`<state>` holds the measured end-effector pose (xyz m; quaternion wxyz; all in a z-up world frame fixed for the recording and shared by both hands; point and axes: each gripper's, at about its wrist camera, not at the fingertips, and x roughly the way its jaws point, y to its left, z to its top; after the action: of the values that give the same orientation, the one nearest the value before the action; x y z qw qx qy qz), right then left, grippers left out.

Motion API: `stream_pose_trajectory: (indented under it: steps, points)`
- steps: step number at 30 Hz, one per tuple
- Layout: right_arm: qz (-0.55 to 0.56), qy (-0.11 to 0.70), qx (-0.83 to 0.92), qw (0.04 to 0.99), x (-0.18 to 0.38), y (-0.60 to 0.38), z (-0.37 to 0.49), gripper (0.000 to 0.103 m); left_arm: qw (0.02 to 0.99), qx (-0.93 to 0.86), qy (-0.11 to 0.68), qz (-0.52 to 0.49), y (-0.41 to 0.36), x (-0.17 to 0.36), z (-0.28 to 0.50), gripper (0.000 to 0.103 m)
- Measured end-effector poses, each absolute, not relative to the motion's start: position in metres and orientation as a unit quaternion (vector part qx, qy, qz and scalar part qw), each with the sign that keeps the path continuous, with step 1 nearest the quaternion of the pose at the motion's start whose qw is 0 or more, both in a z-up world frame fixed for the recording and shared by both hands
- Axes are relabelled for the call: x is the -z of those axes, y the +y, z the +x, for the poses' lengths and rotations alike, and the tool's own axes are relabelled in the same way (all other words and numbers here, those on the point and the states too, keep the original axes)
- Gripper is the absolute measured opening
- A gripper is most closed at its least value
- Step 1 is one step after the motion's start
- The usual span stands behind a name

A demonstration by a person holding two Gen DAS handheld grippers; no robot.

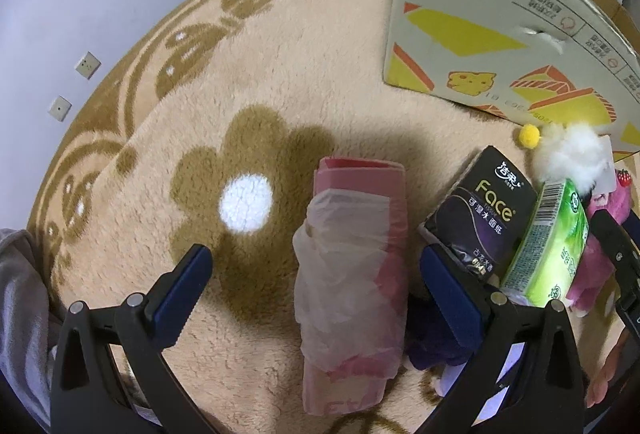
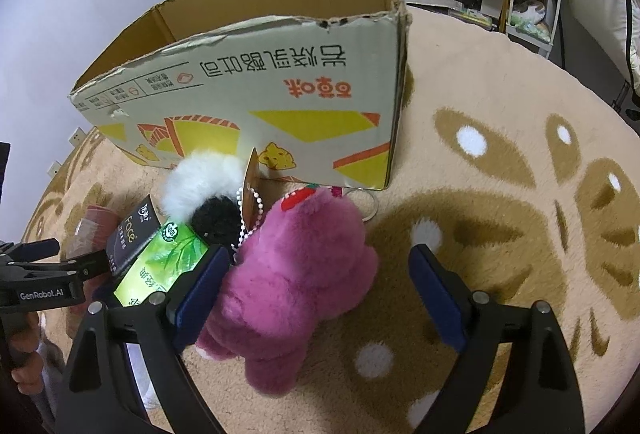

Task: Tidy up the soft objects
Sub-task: 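Lower the left gripper onto the pink wrapped roll while the right gripper lowers onto the pink plush bear, then lift the pink wrapped roll with the left gripper while the right gripper lifts the pink bear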

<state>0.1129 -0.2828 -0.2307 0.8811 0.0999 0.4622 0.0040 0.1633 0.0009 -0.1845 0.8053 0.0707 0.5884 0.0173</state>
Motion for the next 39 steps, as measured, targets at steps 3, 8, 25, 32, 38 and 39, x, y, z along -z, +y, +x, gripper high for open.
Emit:
stream_pose_trajectory:
  steps: [3, 8, 25, 32, 38, 39]
  points:
    - [0.102, 0.464, -0.004, 0.88, 0.232, -0.284, 0.114, 0.095, 0.802, -0.014, 0.593, 0.065, 0.002, 0.188, 0.164, 0.102]
    - [0.123, 0.473, -0.023, 0.872, 0.237, -0.282, 0.116, 0.084, 0.801, -0.016, 0.593, 0.073, -0.002, 0.192, 0.164, 0.101]
    - [0.138, 0.484, -0.017, 0.864, 0.244, -0.276, 0.111, 0.08, 0.794, -0.005, 0.606, 0.049, 0.0, 0.198, 0.165, 0.074]
    - [0.142, 0.476, -0.022, 0.868, 0.24, -0.271, 0.108, 0.066, 0.797, 0.001, 0.6, 0.072, -0.008, 0.195, 0.158, 0.046]
    - [0.154, 0.462, -0.014, 0.873, 0.232, -0.28, 0.103, 0.056, 0.801, -0.009, 0.597, 0.045, 0.003, 0.188, 0.158, 0.042]
    - [0.152, 0.462, -0.014, 0.874, 0.231, -0.28, 0.103, 0.056, 0.802, -0.009, 0.596, 0.039, 0.006, 0.187, 0.159, 0.042]
